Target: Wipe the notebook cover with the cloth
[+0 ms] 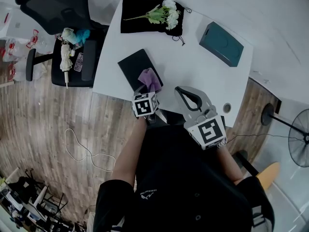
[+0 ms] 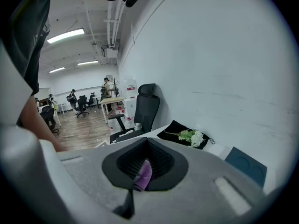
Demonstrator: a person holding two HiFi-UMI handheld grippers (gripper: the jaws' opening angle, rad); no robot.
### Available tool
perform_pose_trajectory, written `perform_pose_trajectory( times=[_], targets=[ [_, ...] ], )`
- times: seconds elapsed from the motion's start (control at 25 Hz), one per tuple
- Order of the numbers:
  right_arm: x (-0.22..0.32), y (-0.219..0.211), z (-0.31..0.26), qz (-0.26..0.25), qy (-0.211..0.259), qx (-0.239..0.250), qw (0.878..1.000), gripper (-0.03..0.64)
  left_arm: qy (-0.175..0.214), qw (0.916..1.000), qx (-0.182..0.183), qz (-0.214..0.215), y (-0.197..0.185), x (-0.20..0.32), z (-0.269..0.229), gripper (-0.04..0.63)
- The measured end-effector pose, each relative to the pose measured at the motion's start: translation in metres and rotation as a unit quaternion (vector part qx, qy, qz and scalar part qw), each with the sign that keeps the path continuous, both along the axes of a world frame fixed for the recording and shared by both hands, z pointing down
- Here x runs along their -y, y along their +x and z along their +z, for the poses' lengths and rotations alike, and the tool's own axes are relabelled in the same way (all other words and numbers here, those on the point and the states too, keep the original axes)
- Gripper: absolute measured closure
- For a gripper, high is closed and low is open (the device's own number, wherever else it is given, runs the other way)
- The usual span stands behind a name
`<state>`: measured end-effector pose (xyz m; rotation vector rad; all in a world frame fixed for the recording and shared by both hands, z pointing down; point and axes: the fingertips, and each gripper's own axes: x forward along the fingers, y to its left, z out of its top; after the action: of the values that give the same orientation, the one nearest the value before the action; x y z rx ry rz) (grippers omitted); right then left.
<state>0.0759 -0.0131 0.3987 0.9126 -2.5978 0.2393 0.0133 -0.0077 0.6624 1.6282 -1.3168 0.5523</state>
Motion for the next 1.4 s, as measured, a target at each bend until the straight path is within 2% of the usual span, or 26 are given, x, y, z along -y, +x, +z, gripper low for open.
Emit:
perform_pose_trajectory(
  times=[1.4],
  targets=[
    [-0.003,-0.069,0.003,-0.024,-0.007,-0.004,1.0,0.612,-0.009,1.0,0.002,0.001,-0.059,-0.019,0.0,0.525]
  ],
)
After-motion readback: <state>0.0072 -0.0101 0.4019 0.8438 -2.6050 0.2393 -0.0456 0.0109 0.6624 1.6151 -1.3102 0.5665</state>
